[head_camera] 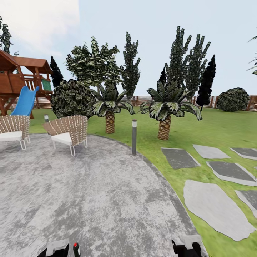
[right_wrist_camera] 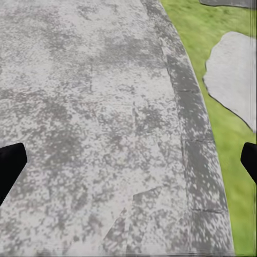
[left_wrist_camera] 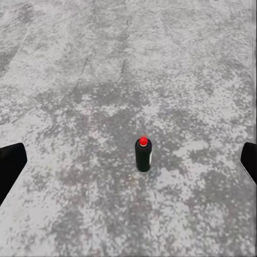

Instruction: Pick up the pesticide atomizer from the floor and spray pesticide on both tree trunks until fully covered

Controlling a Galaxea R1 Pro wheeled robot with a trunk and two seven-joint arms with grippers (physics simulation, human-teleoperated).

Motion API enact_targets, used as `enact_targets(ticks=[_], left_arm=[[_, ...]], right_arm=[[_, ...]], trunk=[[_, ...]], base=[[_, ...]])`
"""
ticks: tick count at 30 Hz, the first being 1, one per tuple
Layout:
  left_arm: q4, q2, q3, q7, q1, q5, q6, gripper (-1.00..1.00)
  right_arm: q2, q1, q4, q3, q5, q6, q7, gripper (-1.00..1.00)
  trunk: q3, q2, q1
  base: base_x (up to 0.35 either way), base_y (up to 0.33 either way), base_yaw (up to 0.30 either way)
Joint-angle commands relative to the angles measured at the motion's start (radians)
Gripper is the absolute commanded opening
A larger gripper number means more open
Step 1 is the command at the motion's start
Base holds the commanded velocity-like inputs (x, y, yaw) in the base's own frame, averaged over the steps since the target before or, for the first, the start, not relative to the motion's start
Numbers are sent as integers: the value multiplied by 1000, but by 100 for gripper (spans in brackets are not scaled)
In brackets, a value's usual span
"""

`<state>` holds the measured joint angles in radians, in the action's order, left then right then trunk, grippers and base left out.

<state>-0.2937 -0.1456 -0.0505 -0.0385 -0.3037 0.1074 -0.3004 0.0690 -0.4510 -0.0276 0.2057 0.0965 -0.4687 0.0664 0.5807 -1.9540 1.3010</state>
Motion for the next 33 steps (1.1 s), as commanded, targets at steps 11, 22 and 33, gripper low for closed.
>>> enact_targets(ticks=[11, 22, 33], left_arm=[[-1, 1, 0, 1, 0, 1, 0, 100], [-5, 2, 3, 2, 0, -5, -1, 100], [-5, 2, 2, 3, 0, -6, 0, 100]], right_arm=[[0, 0, 0, 0, 0, 0, 1, 100], [0, 0, 0, 0, 0, 0, 1, 100], [0, 0, 0, 0, 0, -1, 1, 100]], trunk=[[0, 0, 0], [0, 0, 0], [19, -42, 23]], base=[[84, 139, -101], [68, 121, -158], [1, 2, -21]])
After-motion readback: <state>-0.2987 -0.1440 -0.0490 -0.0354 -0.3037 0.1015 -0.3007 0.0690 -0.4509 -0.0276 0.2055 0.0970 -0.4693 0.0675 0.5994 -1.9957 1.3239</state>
